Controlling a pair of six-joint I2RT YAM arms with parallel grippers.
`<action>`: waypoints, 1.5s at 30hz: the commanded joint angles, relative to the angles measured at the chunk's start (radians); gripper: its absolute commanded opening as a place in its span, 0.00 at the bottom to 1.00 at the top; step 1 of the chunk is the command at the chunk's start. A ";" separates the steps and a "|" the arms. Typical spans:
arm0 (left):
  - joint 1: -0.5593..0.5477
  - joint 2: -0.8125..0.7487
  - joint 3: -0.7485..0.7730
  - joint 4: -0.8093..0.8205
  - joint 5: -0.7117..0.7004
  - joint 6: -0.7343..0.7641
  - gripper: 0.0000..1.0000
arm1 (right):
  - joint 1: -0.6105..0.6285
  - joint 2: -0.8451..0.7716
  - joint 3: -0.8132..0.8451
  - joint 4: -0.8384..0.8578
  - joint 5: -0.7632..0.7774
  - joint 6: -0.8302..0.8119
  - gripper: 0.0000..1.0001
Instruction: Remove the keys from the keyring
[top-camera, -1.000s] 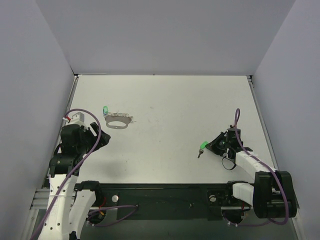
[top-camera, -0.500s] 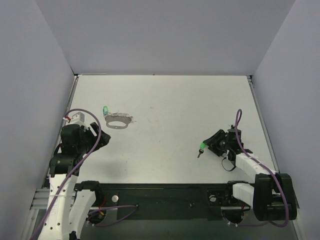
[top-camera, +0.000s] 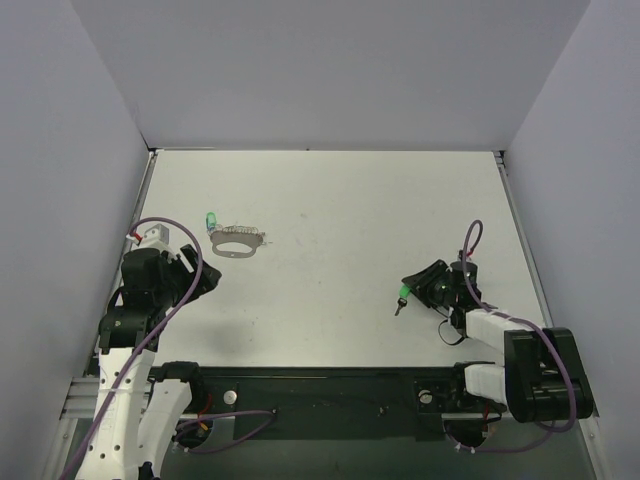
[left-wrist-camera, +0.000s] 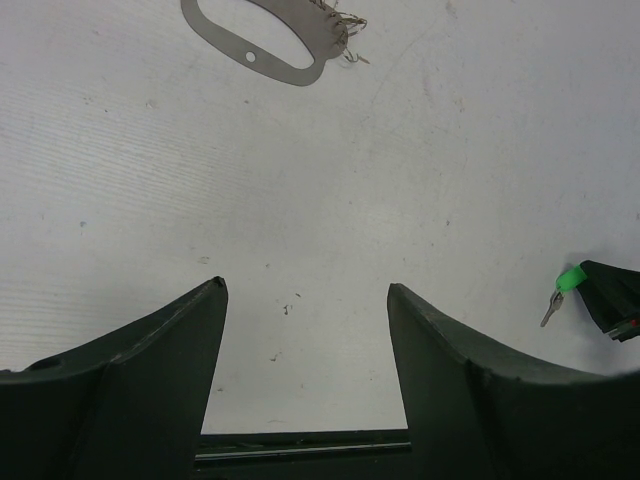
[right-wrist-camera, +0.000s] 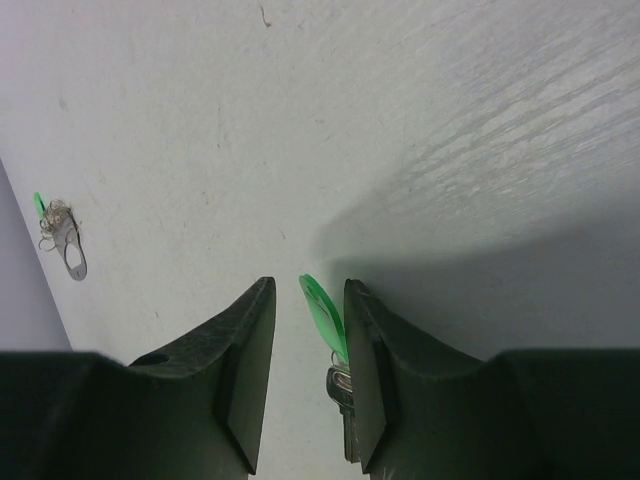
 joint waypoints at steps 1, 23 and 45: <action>0.007 0.002 0.004 0.055 0.007 0.013 0.75 | 0.034 0.007 -0.028 -0.007 0.052 0.002 0.29; 0.007 0.007 0.004 0.055 -0.006 0.005 0.74 | 0.187 -0.230 0.106 -0.355 0.145 -0.064 0.00; -0.206 -0.096 0.143 0.044 0.164 -0.263 0.77 | 0.653 -0.568 0.577 -0.704 0.026 -0.021 0.00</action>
